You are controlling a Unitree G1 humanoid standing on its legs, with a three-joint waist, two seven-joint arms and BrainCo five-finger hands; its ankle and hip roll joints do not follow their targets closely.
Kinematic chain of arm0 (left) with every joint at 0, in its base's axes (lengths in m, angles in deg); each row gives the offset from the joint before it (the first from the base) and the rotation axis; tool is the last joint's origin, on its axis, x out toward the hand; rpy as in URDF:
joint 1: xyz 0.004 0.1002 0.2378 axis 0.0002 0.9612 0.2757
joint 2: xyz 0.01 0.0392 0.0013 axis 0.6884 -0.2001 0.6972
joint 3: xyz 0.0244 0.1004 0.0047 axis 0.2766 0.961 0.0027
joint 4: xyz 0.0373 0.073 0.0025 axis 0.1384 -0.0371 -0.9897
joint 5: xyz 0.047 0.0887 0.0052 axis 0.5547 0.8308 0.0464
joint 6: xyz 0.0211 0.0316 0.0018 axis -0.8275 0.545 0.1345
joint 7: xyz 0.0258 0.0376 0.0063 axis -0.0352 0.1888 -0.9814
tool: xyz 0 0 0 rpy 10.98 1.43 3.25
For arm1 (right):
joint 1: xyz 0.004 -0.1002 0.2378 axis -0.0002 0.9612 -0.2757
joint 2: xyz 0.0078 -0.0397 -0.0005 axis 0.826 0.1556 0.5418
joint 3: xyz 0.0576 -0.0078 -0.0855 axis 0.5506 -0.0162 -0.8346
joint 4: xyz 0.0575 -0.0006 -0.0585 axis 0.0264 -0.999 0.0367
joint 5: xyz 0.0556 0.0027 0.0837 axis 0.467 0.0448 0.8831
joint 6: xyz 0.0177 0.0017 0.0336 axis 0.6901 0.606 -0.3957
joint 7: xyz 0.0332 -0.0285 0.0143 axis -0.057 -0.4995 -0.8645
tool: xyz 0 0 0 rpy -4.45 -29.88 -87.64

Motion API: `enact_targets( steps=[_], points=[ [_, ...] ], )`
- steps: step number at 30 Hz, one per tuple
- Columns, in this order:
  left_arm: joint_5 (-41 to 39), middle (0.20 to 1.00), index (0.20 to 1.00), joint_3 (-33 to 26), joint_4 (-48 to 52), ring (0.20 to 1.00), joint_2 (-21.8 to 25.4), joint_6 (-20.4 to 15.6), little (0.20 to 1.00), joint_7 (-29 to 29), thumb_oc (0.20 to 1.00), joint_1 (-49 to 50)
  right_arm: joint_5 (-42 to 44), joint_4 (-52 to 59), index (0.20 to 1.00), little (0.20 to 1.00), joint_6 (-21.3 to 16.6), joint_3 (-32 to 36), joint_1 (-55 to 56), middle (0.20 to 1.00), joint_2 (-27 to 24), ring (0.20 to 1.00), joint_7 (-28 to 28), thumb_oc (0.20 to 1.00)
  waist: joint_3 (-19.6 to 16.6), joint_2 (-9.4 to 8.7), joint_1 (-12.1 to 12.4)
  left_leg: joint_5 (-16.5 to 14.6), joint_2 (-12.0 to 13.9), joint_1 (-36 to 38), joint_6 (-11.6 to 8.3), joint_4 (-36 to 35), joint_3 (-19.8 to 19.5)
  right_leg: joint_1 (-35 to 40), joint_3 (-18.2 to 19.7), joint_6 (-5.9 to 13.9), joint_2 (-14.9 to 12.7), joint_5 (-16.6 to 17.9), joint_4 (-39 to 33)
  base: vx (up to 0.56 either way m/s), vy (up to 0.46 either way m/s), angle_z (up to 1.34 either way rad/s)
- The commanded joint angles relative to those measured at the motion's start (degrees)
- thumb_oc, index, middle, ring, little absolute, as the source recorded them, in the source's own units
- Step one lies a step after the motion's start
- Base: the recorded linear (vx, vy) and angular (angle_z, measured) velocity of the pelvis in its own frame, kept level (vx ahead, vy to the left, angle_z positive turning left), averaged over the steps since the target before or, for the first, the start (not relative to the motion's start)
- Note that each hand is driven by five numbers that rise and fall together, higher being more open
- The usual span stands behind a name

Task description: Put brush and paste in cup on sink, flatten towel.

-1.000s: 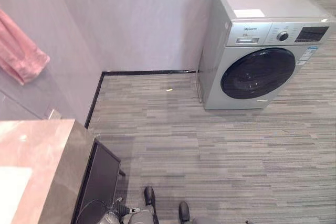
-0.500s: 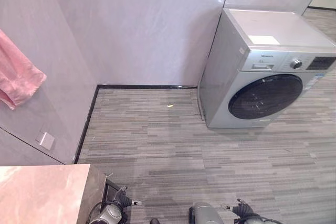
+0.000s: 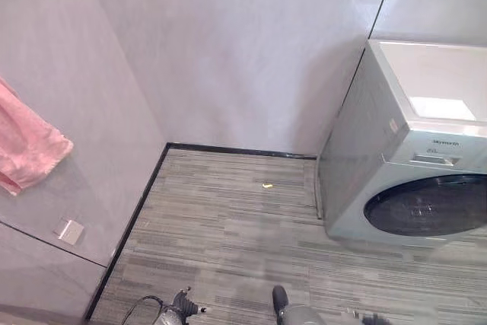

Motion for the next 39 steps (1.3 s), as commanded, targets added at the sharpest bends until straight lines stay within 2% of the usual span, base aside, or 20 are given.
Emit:
enact_targets(
  steps=[1,2,4,6,9,12,14,16,18,19,20,21,26,29,30,32,33,34,36,39],
  points=[
    [-1.4,1.000,1.000,1.0,0.3,1.000,2.1,0.0,1.000,0.2,1.000,-1.3,-4.1,-2.7,1.000,1.000,-0.4,-1.4,2.1,1.000,0.3,1.000,0.5,1.000,0.3,-2.71,-0.8,-2.7,-9.2,-2.8,7.62,0.6,1.2,-1.9,2.0,5.81,-3.1,3.6,-3.8,0.14,-0.182,0.36],
    [-1.4,1.000,1.000,1.3,0.7,1.000,2.3,0.0,1.000,0.1,1.000,-2.0,-4.9,-1.9,1.000,1.000,-0.6,-2.1,1.8,1.000,-0.2,1.000,1.1,1.000,0.8,-3.04,-0.5,0.2,-8.7,-5.7,6.21,5.4,0.6,-0.4,1.6,4.46,-2.6,2.3,-4.1,0.19,-0.238,0.29],
    [-1.4,1.000,1.000,1.2,0.8,1.000,2.5,0.1,1.000,0.0,1.000,-2.2,-5.0,-1.6,1.000,1.000,-0.6,-2.3,1.7,1.000,-0.4,1.000,1.0,1.000,1.0,-3.11,-0.6,1.7,-8.5,-6.5,5.58,7.2,0.2,0.4,1.2,3.87,-2.2,1.6,-4.1,0.14,-0.170,0.20],
    [-1.3,1.000,1.000,1.3,1.5,1.000,3.1,0.1,1.000,0.0,1.000,-2.7,-6.4,-0.3,1.000,1.000,-0.9,-3.4,2.4,1.000,-1.0,1.000,1.2,1.000,2.0,-3.95,-0.2,8.5,-7.2,-10.7,3.05,15.6,1.2,3.3,0.2,1.68,-1.6,-0.6,-4.6,0.14,-0.199,0.03],
    [-1.4,1.000,1.000,1.1,2.1,1.000,3.9,0.1,1.000,-0.4,1.000,-3.7,-8.2,1.5,1.000,1.000,-1.0,-5.3,2.7,1.000,-1.3,1.000,1.1,1.000,3.4,-5.09,0.3,8.8,-6.3,-14.3,4.15,20.9,4.6,5.4,-0.6,0.40,-1.6,-1.9,-5.0,0.08,-0.149,0.24],
    [-1.6,1.000,1.000,0.5,2.1,1.000,4.1,-0.1,1.000,-0.6,1.000,-3.9,-9.3,2.5,1.000,1.000,-1.2,-6.0,3.3,1.000,-1.6,1.000,1.0,1.000,3.7,-5.05,0.3,7.5,-4.4,-16.4,4.75,16.6,9.1,6.7,-1.6,0.76,-2.1,-2.8,-5.8,0.07,-0.036,0.09],
    [-2.6,1.000,1.000,-0.7,2.4,1.000,4.6,-0.7,1.000,-1.4,1.000,-4.2,-9.0,4.2,1.000,1.000,-1.9,-5.5,4.0,1.000,-2.3,1.000,1.3,1.000,3.5,-5.11,0.7,2.1,-4.2,-19.8,6.43,5.2,13.2,7.5,-2.8,2.42,-3.6,-3.6,-6.5,0.15,0.079,0.39],
    [-3.1,1.000,1.000,-1.1,2.7,1.000,4.8,-0.9,1.000,-1.9,1.000,-4.3,-9.1,5.4,1.000,1.000,-2.2,-5.7,3.9,1.000,-2.4,1.000,1.5,1.000,3.5,-4.78,1.0,2.7,-4.2,-20.7,6.59,1.0,13.3,8.0,-2.9,2.95,-3.8,-4.0,-6.9,0.13,0.093,0.43],
    [-5.2,1.000,1.000,-2.8,3.1,1.000,5.4,-1.2,1.000,-3.0,1.000,-4.4,-9.2,8.8,1.000,1.000,-3.0,-6.2,4.2,1.000,-3.0,1.000,1.7,1.000,3.9,-4.02,2.0,7.2,-2.7,-22.5,5.80,-5.4,13.0,9.3,-2.8,3.32,-3.6,-4.8,-7.2,0.21,0.128,0.11],
    [-7.3,1.000,1.000,-4.7,3.4,1.000,6.2,-1.5,1.000,-3.4,1.000,-4.4,-9.7,12.3,1.000,1.000,-3.6,-6.0,4.5,1.000,-3.9,1.000,2.1,1.000,4.2,-3.83,2.7,11.6,0.7,-24.2,4.43,-9.6,14.6,10.9,-3.2,3.70,-4.2,-6.3,-7.2,0.35,0.213,-0.20],
    [-7.9,1.000,1.000,-6.0,3.7,1.000,6.7,-1.4,1.000,-3.5,1.000,-4.2,-10.3,15.4,1.000,1.000,-4.0,-5.6,4.9,1.000,-4.6,1.000,2.7,1.000,4.1,-3.50,2.6,13.8,3.4,-23.9,3.71,-10.9,21.4,12.2,-4.1,3.99,-4.3,-7.4,-6.8,0.43,0.307,-0.13],
    [-8.3,1.000,1.000,-7.3,2.8,1.000,6.9,-1.4,1.000,-4.0,1.000,-3.8,-10.5,18.4,1.000,1.000,-4.1,-5.5,4.6,1.000,-5.1,1.000,2.8,1.000,3.2,-3.33,2.9,13.7,3.5,-23.7,3.79,-9.0,22.6,13.9,-4.1,4.51,-4.7,-8.1,-6.7,0.40,0.304,0.02],
    [-8.4,1.000,1.000,-7.4,2.1,1.000,6.8,-1.9,1.000,-3.9,1.000,-2.8,-11.1,20.0,1.000,1.000,-4.3,-4.6,4.6,1.000,-4.1,1.000,3.2,1.000,1.3,-5.73,3.9,7.2,0.2,-25.1,6.60,-1.0,23.2,17.2,-3.8,6.94,-10.4,-9.4,-4.1,0.33,0.315,0.02],
    [-6.7,1.000,1.000,-4.7,5.4,1.000,7.2,-2.3,1.000,-4.3,1.000,-3.7,-11.8,19.8,1.000,1.000,-3.9,-6.7,1.7,1.000,-1.4,1.000,3.1,1.000,1.5,-6.31,5.3,3.1,-5.1,-22.6,10.52,-1.8,23.8,12.7,-4.4,9.44,-14.2,-2.6,5.8,0.31,0.440,0.34],
    [-6.3,1.000,1.000,-4.2,6.9,1.000,7.5,-2.5,1.000,-4.6,1.000,-3.8,-11.9,20.3,1.000,1.000,-4.0,-7.8,1.0,1.000,-1.0,1.000,2.6,1.000,1.7,-6.03,5.6,3.0,-5.7,-22.0,11.25,-2.8,23.6,11.1,-4.1,9.59,-13.9,-1.1,8.5,0.29,0.371,0.25],
    [-4.9,1.000,1.000,-1.7,8.2,1.000,7.6,-2.6,1.000,-4.0,1.000,-4.9,-10.5,20.0,1.000,1.000,-4.5,-9.2,1.0,1.000,-0.2,1.000,2.0,1.000,2.4,-4.00,3.7,3.2,-8.6,-19.2,12.58,-6.3,17.5,5.1,6.7,8.54,-3.1,-5.4,14.6,0.41,0.311,0.73],
    [-4.1,1.000,1.000,-1.2,8.2,1.000,7.7,-2.6,1.000,-4.0,1.000,-5.1,-10.4,20.8,1.000,1.000,-4.6,-9.6,1.7,1.000,0.0,1.000,1.9,1.000,2.7,-3.57,3.1,3.2,-9.0,-18.0,12.49,-7.3,16.2,4.5,7.5,8.25,-3.3,-7.0,13.9,0.61,0.175,1.69],
    [-3.2,1.000,1.000,0.1,7.4,1.000,7.0,-2.9,1.000,-3.9,1.000,-6.1,-10.1,21.8,1.000,1.000,-4.9,-10.0,3.3,1.000,-0.3,1.000,1.7,1.000,3.1,-3.03,0.4,2.4,-10.5,-15.0,12.73,-8.5,11.6,-0.1,14.5,7.19,-0.1,-6.6,8.5,0.51,0.024,1.88],
    [-2.1,1.000,1.000,0.4,6.1,1.000,6.8,-3.0,1.000,-3.9,1.000,-7.2,-12.9,24.1,1.000,1.000,-4.4,-11.2,5.5,1.000,-1.4,1.000,0.8,1.000,4.4,-4.64,-1.8,0.4,-11.9,-12.6,12.21,-7.9,7.7,-3.5,17.9,8.55,-0.9,-2.2,2.2,0.52,-0.136,2.96],
    [-2.8,1.000,1.000,-0.1,4.8,1.000,5.7,-2.8,1.000,-4.3,1.000,-5.6,-14.4,24.6,1.000,1.000,-3.9,-11.9,7.4,1.000,-2.0,1.000,-0.7,1.000,3.1,-6.88,-2.0,-0.3,-11.3,-12.1,10.83,-6.3,5.2,0.0,14.8,6.91,-0.6,-2.5,1.7,0.32,-0.297,2.55]
  ],
)
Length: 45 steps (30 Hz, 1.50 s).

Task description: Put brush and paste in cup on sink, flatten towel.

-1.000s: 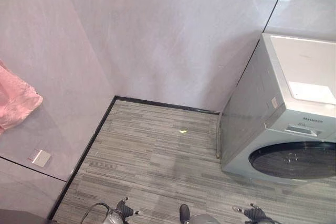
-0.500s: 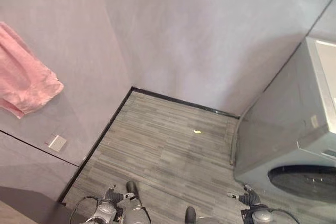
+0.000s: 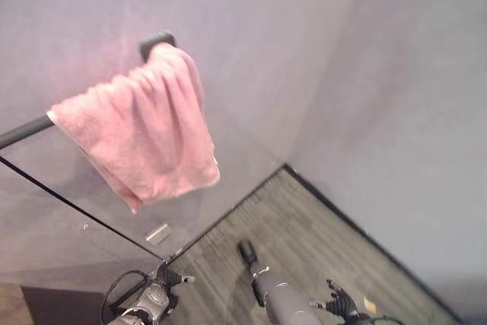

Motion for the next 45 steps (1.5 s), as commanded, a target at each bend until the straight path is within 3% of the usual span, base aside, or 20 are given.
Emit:
enact_targets(
  steps=[1,5,11,25,29,33,34,35,36,37,38,40,44,45],
  points=[
    [-0.9,1.000,1.000,-3.1,2.1,1.000,-0.2,-1.8,1.000,-1.1,1.000,-1.0,-2.2,-1.5,1.000,1.000,-1.3,1.7,-7.9,1.000,-2.1,1.000,-0.6,1.000,1.1,3.31,-0.2,11.7,3.6,-11.9,1.36,-4.0,3.1,12.5,-0.1,6.05,-4.1,-5.2,-6.5,0.30,-0.349,1.30],
    [-0.9,1.000,1.000,-2.7,3.2,1.000,-0.4,-1.6,1.000,-1.3,1.000,0.0,-3.0,1.8,1.000,1.000,-1.6,0.0,-9.0,1.000,-2.9,1.000,-0.7,1.000,0.6,2.41,1.1,12.4,6.1,-11.3,-0.44,-4.9,1.5,15.1,-3.5,4.23,-2.6,-7.1,-7.5,0.18,-0.249,0.22],
    [-1.0,1.000,1.000,-1.7,5.2,1.000,-0.9,-2.0,1.000,-1.6,1.000,1.3,-4.9,0.1,1.000,1.000,-1.9,-2.1,-9.7,1.000,-3.0,1.000,-0.6,1.000,0.7,2.90,2.3,13.8,7.3,-12.0,-1.66,-6.0,0.2,17.0,-6.6,3.25,-2.7,-7.7,-10.1,0.03,-0.109,-0.09],
    [-0.2,1.000,1.000,-2.1,4.4,1.000,-0.3,-2.3,1.000,-1.1,1.000,3.5,-9.0,1.2,1.000,1.000,-2.3,-5.8,-10.6,1.000,-4.0,1.000,-2.4,1.000,0.2,3.17,3.6,13.2,7.9,-10.8,-1.85,-6.9,-0.5,19.1,-9.1,2.58,-2.9,-9.2,-9.6,-0.01,-0.010,-0.04],
    [-0.5,1.000,1.000,-2.1,6.0,1.000,0.5,-2.5,1.000,-1.5,1.000,2.7,-11.1,0.1,1.000,1.000,-2.3,-8.2,-15.1,1.000,-5.0,1.000,-2.1,1.000,1.4,3.19,4.9,15.8,9.2,-13.2,-3.72,-8.7,-3.5,18.8,-12.6,1.93,-2.7,-9.0,-11.4,-0.13,-0.089,0.48],
    [-1.0,1.000,1.000,-1.6,7.3,1.000,0.1,-2.7,1.000,-1.6,1.000,2.6,-11.5,0.2,1.000,1.000,-2.1,-8.6,-16.8,1.000,-5.8,1.000,-1.4,1.000,2.1,3.88,5.3,17.9,10.3,-14.4,-4.75,-10.4,-3.8,19.0,-14.5,1.95,-2.9,-8.4,-13.2,-0.06,-0.031,0.35],
    [-1.1,1.000,1.000,-1.4,7.9,1.000,-0.1,-2.8,1.000,-1.6,1.000,2.6,-11.5,0.9,1.000,1.000,-2.1,-8.4,-17.2,1.000,-6.3,1.000,-1.2,1.000,2.6,4.18,5.4,18.6,10.7,-15.2,-5.04,-10.6,-3.3,18.9,-15.2,2.08,-3.3,-8.2,-13.6,-0.13,0.043,0.54],
    [-1.0,1.000,1.000,-0.9,8.8,1.000,-0.8,-2.9,1.000,-2.0,1.000,2.1,-10.8,1.3,1.000,1.000,-2.1,-7.1,-17.9,1.000,-7.1,1.000,-0.2,1.000,3.8,4.67,5.1,19.6,11.1,-17.3,-5.10,-9.9,-0.1,18.4,-17.0,2.49,-4.8,-7.6,-14.0,-0.21,0.079,0.68],
    [-0.8,1.000,1.000,-0.8,9.4,1.000,-1.2,-2.6,1.000,-2.1,1.000,1.7,-10.4,1.9,1.000,1.000,-1.8,-6.2,-18.0,1.000,-7.5,1.000,0.6,1.000,4.2,4.86,4.0,19.6,11.6,-18.3,-4.50,-8.0,6.5,17.5,-18.8,2.83,-6.4,-7.0,-14.0,-0.17,0.077,0.73],
    [-0.7,1.000,1.000,-0.8,9.4,1.000,-1.3,-2.6,1.000,-2.1,1.000,1.7,-10.4,2.0,1.000,1.000,-1.8,-6.2,-18.0,1.000,-7.5,1.000,0.6,1.000,4.2,4.87,4.1,19.4,11.6,-18.5,-4.49,-7.8,6.6,17.5,-18.7,2.84,-6.4,-7.0,-14.0,-0.12,0.042,0.93],
    [-0.6,1.000,1.000,-0.9,9.6,1.000,-1.4,-2.4,1.000,-2.0,1.000,1.7,-10.3,1.8,1.000,1.000,-1.5,-5.8,-17.8,1.000,-7.5,1.000,0.8,1.000,3.9,4.79,3.3,18.6,12.4,-18.3,-4.32,-6.2,10.9,16.9,-19.9,3.00,-7.3,-6.7,-13.9,-0.07,0.002,1.02],
    [0.2,1.000,1.000,-0.5,9.5,1.000,-1.6,-2.2,1.000,-1.8,1.000,1.6,-10.2,0.5,1.000,1.000,-1.1,-5.2,-17.0,1.000,-6.9,1.000,1.2,1.000,3.0,4.52,2.3,15.8,12.4,-16.4,-4.41,-2.2,15.0,15.9,-21.6,2.87,-8.4,-6.0,-13.7,-0.10,-0.001,0.54],
    [1.1,1.000,1.000,0.2,8.7,1.000,-1.6,-1.8,1.000,-1.2,1.000,1.2,-9.7,-1.1,1.000,1.000,-0.7,-4.5,-15.3,1.000,-6.0,1.000,0.9,1.000,1.8,4.33,0.8,13.2,12.2,-12.9,-4.43,1.3,15.4,15.1,-24.3,2.86,-9.4,-5.3,-13.2,-0.05,0.057,0.50],
    [1.2,1.000,1.000,0.4,8.4,1.000,-1.5,-1.7,1.000,-1.0,1.000,1.0,-9.2,-1.7,1.000,1.000,-0.5,-4.2,-14.4,1.000,-5.4,1.000,0.5,1.000,1.0,5.07,0.1,11.0,11.1,-9.6,-4.29,-0.7,14.0,14.7,-24.7,3.22,-9.2,-5.4,-12.3,-0.02,0.142,0.69]
  ],
)
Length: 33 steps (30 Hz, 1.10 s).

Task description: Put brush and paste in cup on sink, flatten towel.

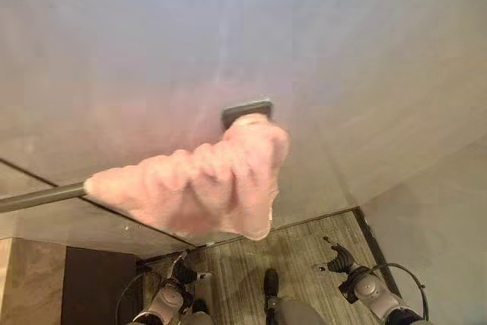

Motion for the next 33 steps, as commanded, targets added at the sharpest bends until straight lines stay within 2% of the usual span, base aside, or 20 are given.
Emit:
enact_targets(
  steps=[1,3,6,10,12,13,14,15,16,17,19,22,23,25,29,33],
  points=[
    [1.6,1.000,1.000,0.8,-0.5,1.000,1.2,-0.3,1.000,-0.1,1.000,1.0,1.0,-1.2,1.000,1.000,0.0,0.4,0.8,1.000,1.5,1.000,0.4,1.000,-5.5,-1.03,-0.9,-6.7,-1.9,3.0,2.52,3.2,-4.1,-3.2,0.5,3.41,-1.1,-1.6,3.6,0.00,0.276,0.39],
    [2.1,1.000,1.000,1.0,-0.5,1.000,1.6,-0.2,1.000,0.1,1.000,0.9,1.5,-2.6,1.000,1.000,0.3,0.7,1.0,1.000,2.6,1.000,0.4,1.000,-5.8,-1.32,-0.8,-8.4,-3.2,3.3,3.97,2.2,-3.7,-2.7,2.1,4.04,-2.0,-1.0,4.1,0.01,0.283,-0.17],
    [3.6,1.000,1.000,2.0,0.1,1.000,2.1,-0.4,1.000,0.5,1.000,1.2,2.8,-4.4,1.000,1.000,0.5,1.8,0.7,1.000,4.5,1.000,0.5,1.000,-5.8,-1.57,-0.5,-10.8,-6.1,4.0,6.76,1.4,-2.2,-3.3,5.2,6.21,-4.2,0.9,5.3,-0.05,0.372,-0.40],
    [3.8,1.000,1.000,2.3,1.4,1.000,2.4,-0.6,1.000,0.9,1.000,1.6,3.3,-3.9,1.000,1.000,0.3,2.4,1.1,1.000,5.2,1.000,0.2,1.000,-5.5,-1.81,-0.9,-11.6,-8.5,4.3,8.63,1.1,-2.2,-4.7,7.9,8.13,-6.1,3.3,6.3,-0.12,0.279,-0.23],
    [3.9,1.000,1.000,2.1,2.4,1.000,2.9,-0.7,1.000,0.9,1.000,2.1,4.6,-1.8,1.000,1.000,-0.2,3.2,1.9,1.000,4.9,1.000,-0.3,1.000,-4.8,-2.37,-1.0,-11.6,-9.6,4.2,9.42,1.2,-2.0,-5.6,9.5,9.27,-7.0,5.8,5.9,-0.17,0.203,-0.08],
    [4.1,1.000,1.000,2.2,3.2,1.000,3.2,-0.8,1.000,0.9,1.000,2.2,7.6,0.5,1.000,1.000,-1.0,4.0,2.4,1.000,4.8,1.000,-1.2,1.000,-4.1,-2.68,-1.8,-10.9,-9.7,4.0,9.54,0.6,-2.2,-6.9,11.9,10.02,-6.7,7.5,6.1,-0.15,0.100,-0.06],
    [4.2,1.000,1.000,2.3,3.3,1.000,3.4,-0.7,1.000,0.9,1.000,2.0,8.8,1.5,1.000,1.000,-1.2,4.1,2.5,1.000,4.8,1.000,-1.6,1.000,-3.8,-2.69,-2.2,-10.4,-9.6,3.7,9.60,0.4,-2.4,-7.5,14.3,10.38,-6.1,7.8,6.5,-0.19,0.067,-0.04],
    [4.5,1.000,1.000,2.5,3.2,1.000,3.9,-0.8,1.000,0.9,1.000,1.8,10.3,3.4,1.000,1.000,-1.8,4.1,3.0,1.000,4.5,1.000,-2.4,1.000,-3.5,-2.64,-2.8,-9.7,-9.1,3.0,9.62,0.0,-3.3,-8.0,19.4,10.59,-4.4,7.0,7.4,-0.16,-0.010,0.06],
    [4.7,1.000,1.000,2.6,2.8,1.000,4.1,-0.9,1.000,0.8,1.000,1.7,11.4,4.3,1.000,1.000,-2.2,4.1,3.4,1.000,4.4,1.000,-2.7,1.000,-3.6,-2.46,-3.0,-8.7,-8.4,2.4,9.65,-0.6,-4.2,-7.7,22.3,10.14,-3.4,5.4,8.7,-0.19,-0.064,0.37],
    [4.6,1.000,1.000,2.8,2.8,1.000,4.2,-0.9,1.000,0.7,1.000,1.9,11.3,4.0,1.000,1.000,-2.3,3.9,3.2,1.000,4.4,1.000,-2.7,1.000,-3.7,-2.13,-2.2,-7.8,-7.4,1.8,9.59,-1.1,-4.1,-6.5,20.8,9.25,-3.8,3.3,10.0,-0.14,-0.089,0.70],
    [4.4,1.000,1.000,3.3,4.2,1.000,4.1,-0.7,1.000,1.3,1.000,2.6,10.4,3.8,1.000,1.000,-2.0,3.4,3.1,1.000,4.4,1.000,-2.6,1.000,-4.6,-2.15,-1.1,-7.0,-7.0,0.8,9.17,-1.4,-5.1,-4.3,21.3,9.01,-3.4,1.5,10.0,-0.07,-0.135,0.54],
    [3.8,1.000,1.000,3.6,7.8,1.000,4.5,-0.6,1.000,1.7,1.000,3.3,9.7,4.8,1.000,1.000,-1.7,3.3,2.5,1.000,4.1,1.000,-2.3,1.000,-4.8,-2.47,0.0,-7.0,-6.4,0.4,8.78,-0.8,-5.3,-4.2,19.8,9.35,-4.3,1.7,9.0,-0.01,-0.134,-0.15],
    [2.6,1.000,1.000,3.4,13.1,1.000,5.5,-0.8,1.000,2.9,1.000,5.4,9.0,6.3,1.000,1.000,-1.5,3.5,2.8,1.000,3.4,1.000,-2.3,1.000,-5.2,-3.01,1.0,-6.8,-6.1,0.3,8.41,-0.8,-5.1,-3.4,18.5,9.39,-4.7,1.7,7.2,-0.01,-0.232,-0.17],
    [2.6,1.000,1.000,3.5,16.7,1.000,6.6,-0.9,1.000,3.9,1.000,7.1,8.5,6.6,1.000,1.000,-1.3,3.9,3.2,1.000,2.9,1.000,-2.4,1.000,-5.5,-3.01,1.3,-6.1,-5.7,-0.2,7.85,-1.1,-5.8,-2.7,18.4,9.37,-4.3,1.0,5.6,-0.01,-0.190,0.01],
    [4.1,1.000,1.000,3.9,18.0,1.000,7.5,-0.6,1.000,4.2,1.000,7.9,8.1,6.6,1.000,1.000,-1.1,4.8,3.4,1.000,2.6,1.000,-1.7,1.000,-6.1,-2.66,1.4,-5.1,-5.0,-0.2,6.96,-2.2,-6.9,-1.6,17.4,8.88,-3.9,0.4,3.9,0.00,-0.119,0.25],
    [4.5,1.000,1.000,3.6,17.8,1.000,7.4,-0.7,1.000,4.1,1.000,8.6,6.9,6.5,1.000,1.000,-1.0,5.8,2.7,1.000,2.0,1.000,0.1,1.000,-6.8,-1.58,1.4,-3.9,-3.8,0.3,5.99,-3.4,-7.6,0.2,16.2,8.25,-3.7,0.4,1.1,0.00,-0.119,0.19]
  ],
)
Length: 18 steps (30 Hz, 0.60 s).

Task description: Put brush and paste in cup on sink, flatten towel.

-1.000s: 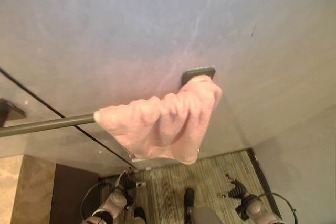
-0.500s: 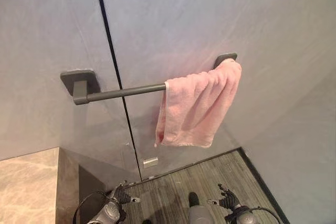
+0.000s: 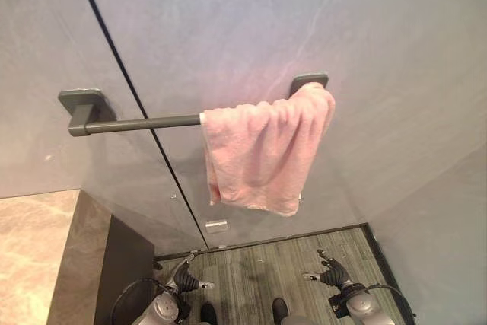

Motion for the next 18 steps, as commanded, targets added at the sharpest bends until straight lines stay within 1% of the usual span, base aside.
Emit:
enact_targets(
  steps=[1,4,5,7,9,10,12,13,14,15,16,18],
  points=[
    [1.7,1.000,1.000,-0.8,-0.3,1.000,1.6,-1.6,1.000,-0.3,1.000,-2.1,-1.8,1.7,1.000,1.000,-1.1,0.9,-2.5,1.000,-1.1,1.000,2.3,1.000,-1.2,-1.59,-0.2,-4.6,-0.8,1.0,0.56,4.4,-1.8,-4.1,3.0,3.00,-3.9,2.0,2.6,0.00,-0.094,0.05],
    [1.9,1.000,1.000,-0.9,1.9,1.000,2.3,-1.6,1.000,-0.1,1.000,-1.2,0.0,2.2,1.000,1.000,-1.5,2.4,-2.0,1.000,-1.1,1.000,2.8,1.000,-1.6,-1.02,0.0,-3.6,-0.1,1.7,-0.01,3.1,-1.4,-3.4,2.5,2.92,-3.8,2.2,2.0,0.00,-0.055,-0.02],
    [2.5,1.000,1.000,-0.9,2.7,1.000,2.8,-1.6,1.000,0.0,1.000,-0.5,2.1,2.9,1.000,1.000,-1.7,3.3,-1.8,1.000,-0.9,1.000,2.9,1.000,-1.9,-0.77,-0.1,-3.2,0.1,2.2,-0.25,2.1,-1.3,-3.2,2.3,3.03,-3.9,2.4,1.6,0.00,0.000,0.00],
    [2.5,1.000,1.000,-0.9,2.7,1.000,2.8,-1.6,1.000,0.0,1.000,-0.5,2.1,2.9,1.000,1.000,-1.7,3.3,-1.8,1.000,-0.9,1.000,2.9,1.000,-1.9,-0.77,-0.1,-3.1,0.1,2.3,-0.25,2.0,-1.3,-3.2,2.3,3.03,-3.9,2.5,1.6,0.00,0.000,0.00],
    [3.7,1.000,1.000,-1.2,5.8,1.000,4.0,-1.5,1.000,0.0,1.000,0.4,6.4,4.8,1.000,1.000,-2.5,5.5,-1.4,1.000,-0.5,1.000,3.1,1.000,-2.3,-0.37,-0.1,-2.4,0.6,2.8,-0.66,0.7,-1.6,-2.9,1.8,2.98,-3.7,2.3,1.7,0.01,-0.005,0.02],
    [3.7,1.000,1.000,-1.2,5.9,1.000,4.0,-1.5,1.000,0.1,1.000,0.5,6.4,4.8,1.000,1.000,-2.5,5.5,-1.3,1.000,-0.5,1.000,3.1,1.000,-2.3,-0.37,-0.1,-2.3,0.6,2.8,-0.67,0.7,-1.6,-2.9,1.8,2.97,-3.7,2.3,1.8,0.02,-0.005,0.03],
    [3.8,1.000,1.000,-1.8,6.7,1.000,4.6,-1.5,1.000,0.3,1.000,0.9,7.4,6.1,1.000,1.000,-2.7,6.7,-1.2,1.000,-1.1,1.000,3.0,1.000,-2.6,-0.35,0.0,-2.3,0.7,2.9,-0.75,0.5,-1.9,-2.7,1.6,2.87,-3.5,1.9,2.2,0.01,-0.001,0.02],
    [3.7,1.000,1.000,-2.3,9.2,1.000,5.6,-1.8,1.000,0.7,1.000,1.4,8.6,6.5,1.000,1.000,-3.1,7.9,-1.5,1.000,-1.6,1.000,2.9,1.000,-2.8,-0.30,0.2,-2.3,0.8,3.1,-0.78,0.4,-2.3,-2.5,1.2,2.78,-3.5,1.5,2.7,0.00,-0.007,0.15],
    [3.7,1.000,1.000,-2.4,9.4,1.000,5.6,-1.7,1.000,0.8,1.000,1.5,8.6,6.5,1.000,1.000,-3.1,7.9,-1.5,1.000,-1.6,1.000,2.9,1.000,-2.7,-0.32,0.1,-2.3,0.8,3.1,-0.78,0.4,-2.3,-2.5,1.2,2.78,-3.5,1.5,2.7,0.00,-0.001,0.18],
    [3.6,1.000,1.000,-3.5,12.2,1.000,7.3,-2.5,1.000,1.3,1.000,2.0,9.8,7.5,1.000,1.000,-3.8,9.7,-2.6,1.000,-3.0,1.000,2.7,1.000,-3.0,-0.32,0.5,-2.4,0.7,3.3,-0.74,0.4,-2.7,-2.2,0.9,2.73,-3.5,1.2,2.9,0.00,0.005,0.19],
    [3.6,1.000,1.000,-3.5,12.3,1.000,7.3,-2.4,1.000,1.3,1.000,2.1,9.9,7.5,1.000,1.000,-3.8,9.7,-2.6,1.000,-3.0,1.000,2.7,1.000,-3.0,-0.33,0.5,-2.4,0.7,3.3,-0.74,0.4,-2.8,-2.2,0.8,2.73,-3.5,1.2,2.9,0.00,0.006,0.09],
    [3.2,1.000,1.000,-4.8,14.1,1.000,8.4,-2.9,1.000,1.5,1.000,2.4,11.5,8.7,1.000,1.000,-4.4,10.5,-3.3,1.000,-4.2,1.000,1.3,1.000,-3.2,-0.38,0.8,-2.3,0.6,3.4,-0.73,0.3,-2.9,-1.9,0.5,2.83,-3.7,1.3,2.6,0.00,0.002,0.03]
  ],
)
